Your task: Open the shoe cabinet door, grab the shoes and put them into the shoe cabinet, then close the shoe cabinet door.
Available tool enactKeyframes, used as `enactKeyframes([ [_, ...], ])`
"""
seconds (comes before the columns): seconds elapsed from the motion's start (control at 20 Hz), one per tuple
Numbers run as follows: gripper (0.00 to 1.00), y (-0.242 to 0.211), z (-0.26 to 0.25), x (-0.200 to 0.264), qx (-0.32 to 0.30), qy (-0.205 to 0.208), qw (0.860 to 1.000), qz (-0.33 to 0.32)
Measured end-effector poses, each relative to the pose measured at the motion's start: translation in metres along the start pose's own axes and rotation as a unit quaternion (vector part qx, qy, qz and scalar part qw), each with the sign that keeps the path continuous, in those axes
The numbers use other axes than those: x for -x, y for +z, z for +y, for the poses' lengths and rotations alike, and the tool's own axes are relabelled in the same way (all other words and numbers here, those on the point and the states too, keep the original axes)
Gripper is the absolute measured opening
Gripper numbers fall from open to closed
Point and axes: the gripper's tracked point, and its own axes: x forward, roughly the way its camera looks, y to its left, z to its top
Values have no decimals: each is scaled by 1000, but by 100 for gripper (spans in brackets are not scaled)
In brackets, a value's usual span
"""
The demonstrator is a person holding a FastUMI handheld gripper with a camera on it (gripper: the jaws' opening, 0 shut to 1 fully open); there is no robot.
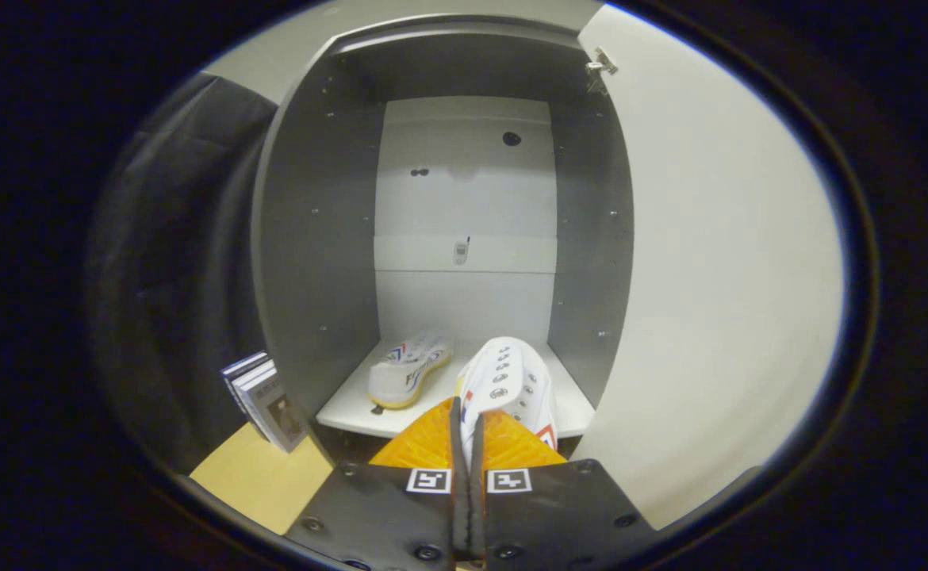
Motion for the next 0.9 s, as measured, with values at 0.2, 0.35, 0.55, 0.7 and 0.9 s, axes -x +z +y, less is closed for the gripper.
enactKeyframes([
  [0.2,2,14,-11,-69,3,-26,1000,3],
  [0.35,2,10,-16,-124,8,-30,999,8],
  [0.55,2,-3,-27,-178,10,-36,999,26],
  [0.7,2,-27,-27,-203,14,-32,998,54],
  [0.9,2,-37,-22,-209,23,-24,997,66],
])
